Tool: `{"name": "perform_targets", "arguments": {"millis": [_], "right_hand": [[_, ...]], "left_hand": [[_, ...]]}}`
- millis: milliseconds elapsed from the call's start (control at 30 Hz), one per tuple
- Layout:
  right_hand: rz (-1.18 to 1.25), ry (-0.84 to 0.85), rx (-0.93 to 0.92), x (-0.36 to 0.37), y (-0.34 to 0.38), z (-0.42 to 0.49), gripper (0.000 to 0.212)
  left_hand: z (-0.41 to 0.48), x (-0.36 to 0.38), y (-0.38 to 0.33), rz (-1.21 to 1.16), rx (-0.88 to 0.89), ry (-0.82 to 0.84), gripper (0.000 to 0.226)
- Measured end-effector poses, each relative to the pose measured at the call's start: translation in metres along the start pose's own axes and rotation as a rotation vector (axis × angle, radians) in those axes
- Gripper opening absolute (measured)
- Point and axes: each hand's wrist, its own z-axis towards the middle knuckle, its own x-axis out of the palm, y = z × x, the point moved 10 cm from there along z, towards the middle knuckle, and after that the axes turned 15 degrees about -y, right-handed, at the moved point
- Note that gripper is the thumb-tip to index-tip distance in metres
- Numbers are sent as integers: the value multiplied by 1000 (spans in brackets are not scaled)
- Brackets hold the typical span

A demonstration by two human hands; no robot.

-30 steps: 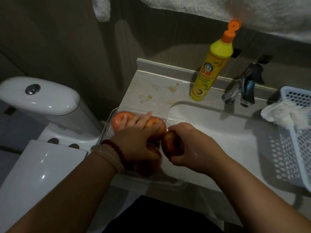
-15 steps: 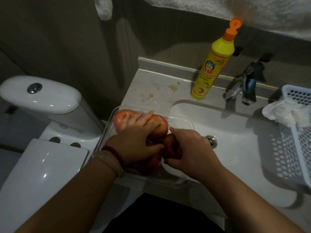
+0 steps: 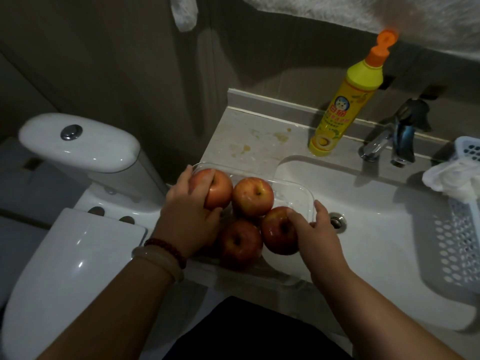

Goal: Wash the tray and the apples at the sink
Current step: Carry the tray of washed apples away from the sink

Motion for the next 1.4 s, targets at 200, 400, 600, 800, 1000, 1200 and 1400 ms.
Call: {"name": "perform_targets", "arguments": {"millis": [200,400,600,800,1000,1200,1400], "right_hand": [[37,-52,25,2,-4,1,66],[70,-61,11,5,-4,1,61],[70,-81,12,-1,-4,9,56],[37,-150,4,-30,-4,20,58],[65,-192,12,-66,-4,24,54],[125,-263,25,-107,-3,27,41],[140,-373,79,-153,-12,31,69]], "left_hand": [[0,9,15,68,-121,66,84],[7,10,19,38,-180,101,92],[10,12,13,14,-230,159,92],[4,22,-11,-39,-216,191,91],[10,21,-43,-35,-169,153,89],[17,22,-87,-70,-88,222,90],[15,35,-134,-114,-26,289,88]]}}
